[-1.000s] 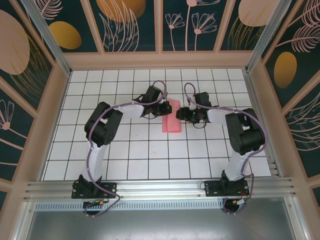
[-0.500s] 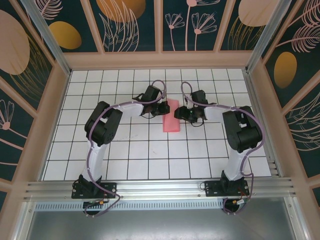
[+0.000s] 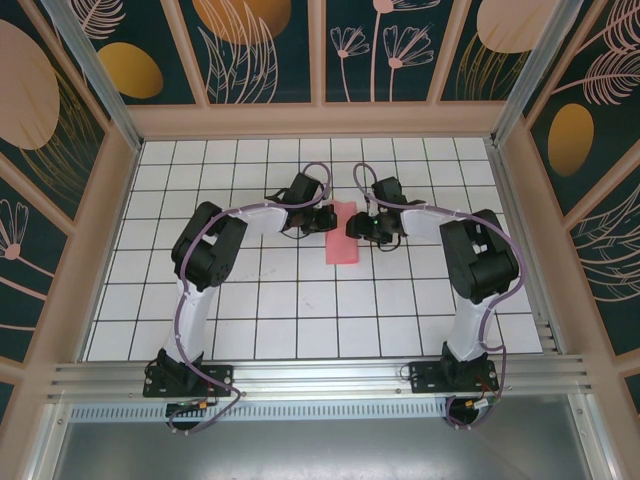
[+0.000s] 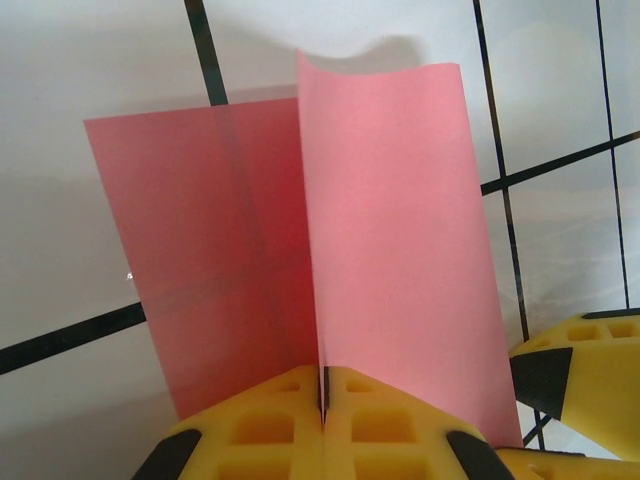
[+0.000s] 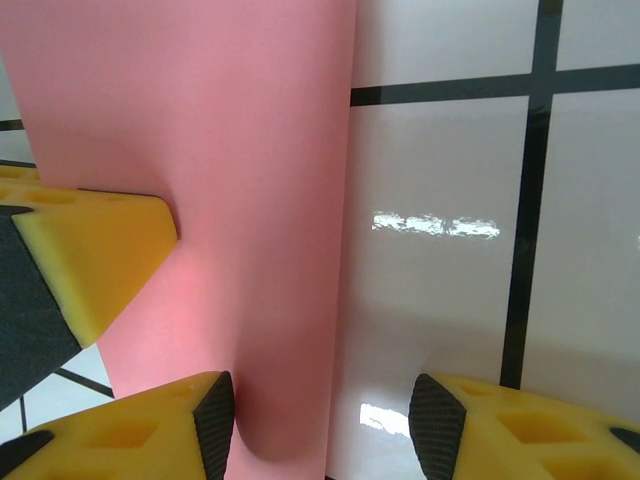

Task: Fold a paper plane with a square sheet of paper (pick it up from the middle)
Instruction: Fold the square sheet of paper in half at the center of the table.

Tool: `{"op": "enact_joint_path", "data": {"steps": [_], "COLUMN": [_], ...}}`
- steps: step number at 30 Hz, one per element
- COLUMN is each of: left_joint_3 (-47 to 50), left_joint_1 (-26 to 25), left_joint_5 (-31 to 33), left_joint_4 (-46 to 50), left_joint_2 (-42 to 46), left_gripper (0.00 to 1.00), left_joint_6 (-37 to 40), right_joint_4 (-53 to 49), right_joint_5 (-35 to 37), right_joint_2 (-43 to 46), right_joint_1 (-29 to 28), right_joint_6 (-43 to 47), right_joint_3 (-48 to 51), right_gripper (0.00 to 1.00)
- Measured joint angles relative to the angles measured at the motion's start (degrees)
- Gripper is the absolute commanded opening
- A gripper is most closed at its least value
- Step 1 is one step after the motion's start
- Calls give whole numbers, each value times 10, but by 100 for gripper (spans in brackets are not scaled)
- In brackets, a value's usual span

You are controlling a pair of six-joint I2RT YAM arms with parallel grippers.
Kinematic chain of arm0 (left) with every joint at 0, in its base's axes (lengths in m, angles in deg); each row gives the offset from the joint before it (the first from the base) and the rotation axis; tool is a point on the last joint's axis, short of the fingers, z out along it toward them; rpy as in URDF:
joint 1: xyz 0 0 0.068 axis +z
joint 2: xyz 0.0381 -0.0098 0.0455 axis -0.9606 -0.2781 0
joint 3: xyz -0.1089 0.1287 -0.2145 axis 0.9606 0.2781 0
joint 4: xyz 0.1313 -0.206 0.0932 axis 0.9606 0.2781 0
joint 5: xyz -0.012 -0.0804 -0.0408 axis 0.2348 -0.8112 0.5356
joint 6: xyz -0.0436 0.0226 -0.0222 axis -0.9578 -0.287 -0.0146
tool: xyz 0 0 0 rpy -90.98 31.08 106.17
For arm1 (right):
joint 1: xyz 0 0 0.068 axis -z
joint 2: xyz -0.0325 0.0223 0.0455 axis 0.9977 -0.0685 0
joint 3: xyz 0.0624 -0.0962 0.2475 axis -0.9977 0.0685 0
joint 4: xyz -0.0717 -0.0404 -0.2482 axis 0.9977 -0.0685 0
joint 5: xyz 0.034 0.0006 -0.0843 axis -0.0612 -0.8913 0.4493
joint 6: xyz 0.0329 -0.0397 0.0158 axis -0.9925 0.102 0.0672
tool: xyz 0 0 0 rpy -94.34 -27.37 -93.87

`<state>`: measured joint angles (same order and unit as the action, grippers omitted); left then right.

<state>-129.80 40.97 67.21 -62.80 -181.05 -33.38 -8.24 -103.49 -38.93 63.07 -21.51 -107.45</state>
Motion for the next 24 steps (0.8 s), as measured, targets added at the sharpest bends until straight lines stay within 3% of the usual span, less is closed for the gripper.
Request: {"op": "enact_joint_path", "data": {"steps": [24], "left_joint_3": [0], "left_joint_1": [0], "left_joint_5": [0], "left_joint_4": [0], "left_joint_2": [0], "left_gripper": [3], "left_joint_6": [0], "right_joint_4": [-37], "right_joint_5": [75], "right_joint_2": [-16], "right_joint_1": [-27], "right_joint_6": [15], "right_joint_3": [-25], "right_gripper": [53]}}
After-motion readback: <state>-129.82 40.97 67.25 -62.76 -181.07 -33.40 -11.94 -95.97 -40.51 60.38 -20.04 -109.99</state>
